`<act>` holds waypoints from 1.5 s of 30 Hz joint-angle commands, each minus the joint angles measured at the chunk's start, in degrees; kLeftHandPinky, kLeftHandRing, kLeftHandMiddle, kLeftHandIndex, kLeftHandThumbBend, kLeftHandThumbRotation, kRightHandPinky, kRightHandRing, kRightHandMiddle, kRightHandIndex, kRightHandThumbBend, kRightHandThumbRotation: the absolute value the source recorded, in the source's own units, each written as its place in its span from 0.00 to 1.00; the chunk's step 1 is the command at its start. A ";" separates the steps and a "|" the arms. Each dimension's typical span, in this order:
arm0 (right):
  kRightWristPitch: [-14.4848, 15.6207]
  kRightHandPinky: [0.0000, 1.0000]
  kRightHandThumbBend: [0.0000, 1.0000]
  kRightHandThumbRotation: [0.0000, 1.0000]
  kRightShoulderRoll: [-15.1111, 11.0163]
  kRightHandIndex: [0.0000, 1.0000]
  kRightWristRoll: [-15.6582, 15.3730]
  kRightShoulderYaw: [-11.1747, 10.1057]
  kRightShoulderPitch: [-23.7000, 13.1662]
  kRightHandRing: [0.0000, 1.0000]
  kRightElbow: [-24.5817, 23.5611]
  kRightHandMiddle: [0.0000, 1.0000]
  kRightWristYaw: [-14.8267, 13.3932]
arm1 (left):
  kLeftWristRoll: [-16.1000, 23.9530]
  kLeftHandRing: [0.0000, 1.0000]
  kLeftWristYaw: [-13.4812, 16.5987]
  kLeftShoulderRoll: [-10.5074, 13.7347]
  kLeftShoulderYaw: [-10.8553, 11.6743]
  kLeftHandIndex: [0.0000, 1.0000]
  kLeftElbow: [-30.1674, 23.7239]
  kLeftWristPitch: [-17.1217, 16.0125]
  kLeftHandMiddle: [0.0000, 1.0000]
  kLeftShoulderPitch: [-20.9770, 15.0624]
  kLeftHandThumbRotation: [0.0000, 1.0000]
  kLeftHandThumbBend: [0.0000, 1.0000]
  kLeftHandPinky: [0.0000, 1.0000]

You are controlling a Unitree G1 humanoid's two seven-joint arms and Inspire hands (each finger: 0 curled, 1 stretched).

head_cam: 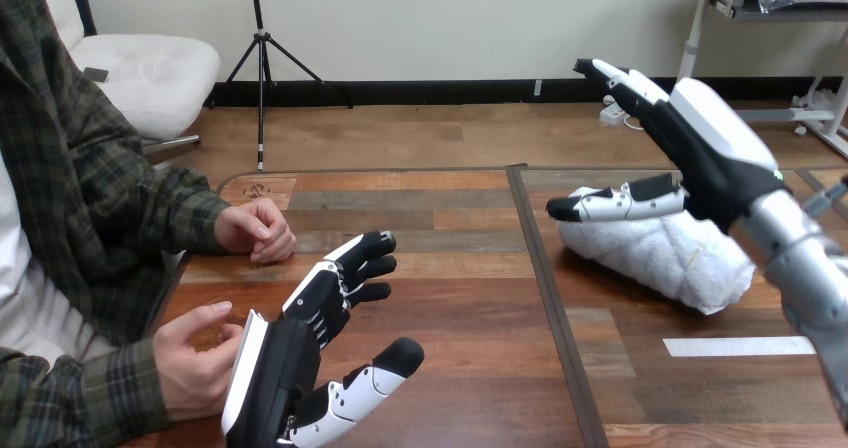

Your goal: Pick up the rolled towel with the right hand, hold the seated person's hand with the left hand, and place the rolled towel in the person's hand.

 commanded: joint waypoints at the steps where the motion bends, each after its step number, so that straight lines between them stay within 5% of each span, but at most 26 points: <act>1: 1.52 0.95 1.00 0.42 -3.04 0.95 -1.69 2.14 -8.20 0.99 3.23 0.96 1.61 | 0.00 0.81 0.25 -0.92 -0.43 0.80 -3.08 -0.86 0.83 -0.12 0.59 0.82 0.73; 8: 6.01 0.98 1.00 0.43 -4.92 0.97 -3.77 4.63 -12.86 1.00 6.25 0.97 6.61 | 0.26 0.80 0.64 -1.06 -0.33 0.80 -3.84 -1.15 0.83 0.61 0.59 0.83 0.73; 26: 11.92 0.94 1.00 0.47 -6.93 0.97 -9.53 11.70 -24.99 0.99 18.56 0.97 15.38 | -0.45 0.79 1.11 -1.01 -1.03 0.79 -7.47 -0.12 0.82 3.06 0.59 0.85 0.72; 45: 12.89 0.90 0.96 0.38 -5.80 0.99 -10.57 15.48 -34.42 0.99 33.73 1.00 21.67 | -1.95 0.81 0.79 0.13 -2.21 0.79 -9.75 0.29 0.82 4.47 0.57 0.88 0.73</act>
